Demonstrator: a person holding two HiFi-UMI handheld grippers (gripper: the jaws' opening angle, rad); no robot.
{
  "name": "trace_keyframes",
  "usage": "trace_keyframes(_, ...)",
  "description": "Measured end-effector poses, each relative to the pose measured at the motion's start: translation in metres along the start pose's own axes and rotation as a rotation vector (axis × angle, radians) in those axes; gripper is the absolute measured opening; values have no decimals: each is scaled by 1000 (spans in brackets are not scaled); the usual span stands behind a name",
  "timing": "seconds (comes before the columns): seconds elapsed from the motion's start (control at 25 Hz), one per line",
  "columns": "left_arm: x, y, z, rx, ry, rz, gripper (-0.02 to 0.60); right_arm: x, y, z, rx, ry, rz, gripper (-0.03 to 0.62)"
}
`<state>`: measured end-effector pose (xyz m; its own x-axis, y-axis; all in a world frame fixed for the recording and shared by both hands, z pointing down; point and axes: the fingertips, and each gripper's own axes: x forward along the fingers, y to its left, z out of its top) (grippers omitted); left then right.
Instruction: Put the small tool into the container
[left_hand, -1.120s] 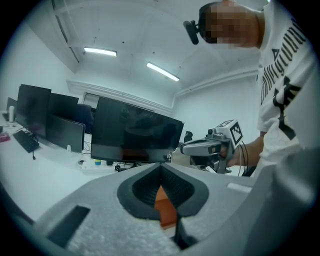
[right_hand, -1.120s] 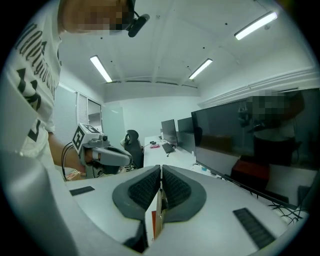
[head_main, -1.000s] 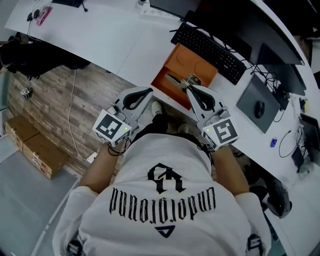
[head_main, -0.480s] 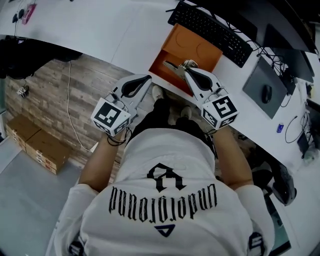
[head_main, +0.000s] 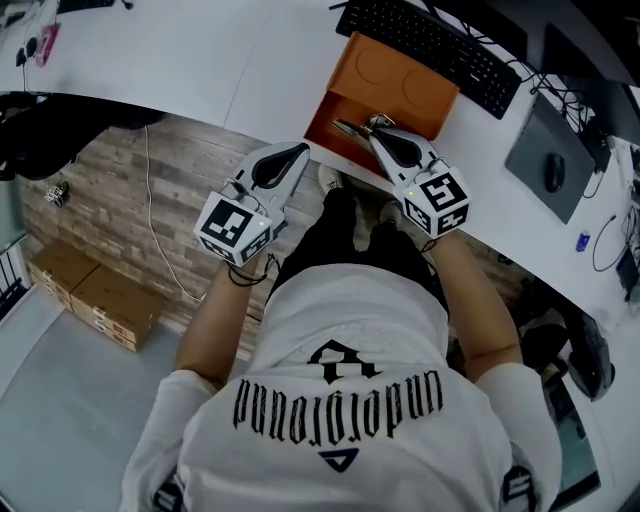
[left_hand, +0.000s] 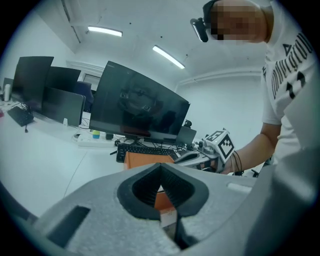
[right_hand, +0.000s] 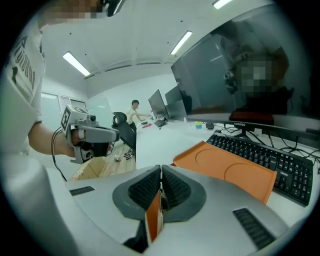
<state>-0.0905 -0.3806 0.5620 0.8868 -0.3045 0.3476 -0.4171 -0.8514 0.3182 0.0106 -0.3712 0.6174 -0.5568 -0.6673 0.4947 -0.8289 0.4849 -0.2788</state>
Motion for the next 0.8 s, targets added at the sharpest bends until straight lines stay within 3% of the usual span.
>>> trace_keyframes(0.8,36,5,-34,-22,73,-34,13,33,-18,-68,131,110,17,25)
